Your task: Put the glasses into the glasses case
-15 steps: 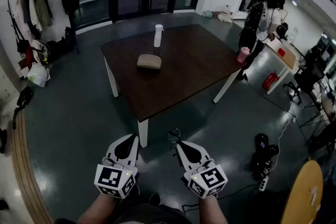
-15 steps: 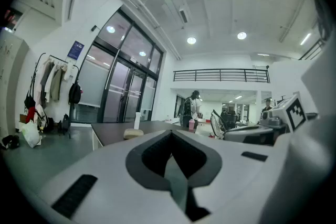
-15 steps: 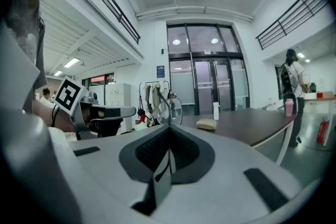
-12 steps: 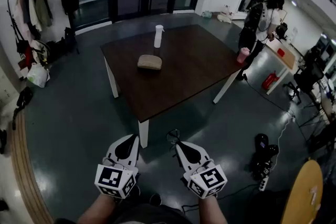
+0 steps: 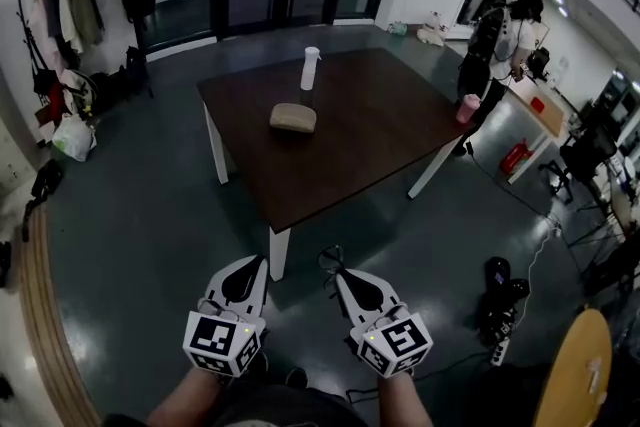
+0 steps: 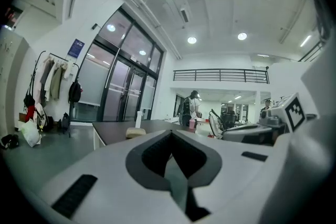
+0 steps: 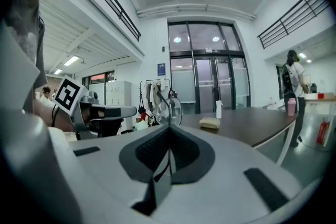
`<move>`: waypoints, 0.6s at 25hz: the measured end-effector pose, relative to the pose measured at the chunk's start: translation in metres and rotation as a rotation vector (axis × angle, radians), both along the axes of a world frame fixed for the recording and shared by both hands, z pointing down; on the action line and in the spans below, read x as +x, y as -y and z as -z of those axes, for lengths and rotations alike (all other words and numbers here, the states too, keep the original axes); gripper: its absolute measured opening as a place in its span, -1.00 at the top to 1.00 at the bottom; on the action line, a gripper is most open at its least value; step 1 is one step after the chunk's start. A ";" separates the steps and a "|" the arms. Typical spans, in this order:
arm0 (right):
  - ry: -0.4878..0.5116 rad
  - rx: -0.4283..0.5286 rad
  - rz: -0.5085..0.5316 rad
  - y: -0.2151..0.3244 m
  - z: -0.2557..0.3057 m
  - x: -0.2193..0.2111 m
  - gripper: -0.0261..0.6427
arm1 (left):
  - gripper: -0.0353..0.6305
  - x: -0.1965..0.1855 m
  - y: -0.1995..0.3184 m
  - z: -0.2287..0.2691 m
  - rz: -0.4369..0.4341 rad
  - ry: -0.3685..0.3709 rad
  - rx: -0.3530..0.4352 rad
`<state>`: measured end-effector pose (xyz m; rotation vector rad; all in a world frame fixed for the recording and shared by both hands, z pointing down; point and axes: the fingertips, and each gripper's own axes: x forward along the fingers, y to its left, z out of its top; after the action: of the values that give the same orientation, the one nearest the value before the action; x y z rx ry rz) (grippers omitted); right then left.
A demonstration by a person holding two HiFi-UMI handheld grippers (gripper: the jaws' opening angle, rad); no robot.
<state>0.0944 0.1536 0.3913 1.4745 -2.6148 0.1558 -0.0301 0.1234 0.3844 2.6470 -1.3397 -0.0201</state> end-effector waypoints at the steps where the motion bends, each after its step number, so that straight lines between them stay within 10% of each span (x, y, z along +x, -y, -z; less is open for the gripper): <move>1: 0.000 -0.002 -0.001 0.001 0.000 -0.001 0.96 | 0.88 -0.001 0.000 0.000 -0.003 0.003 0.002; 15: -0.012 -0.005 -0.027 0.021 -0.005 -0.013 0.95 | 0.88 -0.017 0.024 -0.012 -0.015 0.025 -0.009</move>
<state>0.0814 0.1324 0.3961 1.5053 -2.5841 0.1561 -0.0470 0.0994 0.3963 2.6588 -1.3242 0.0210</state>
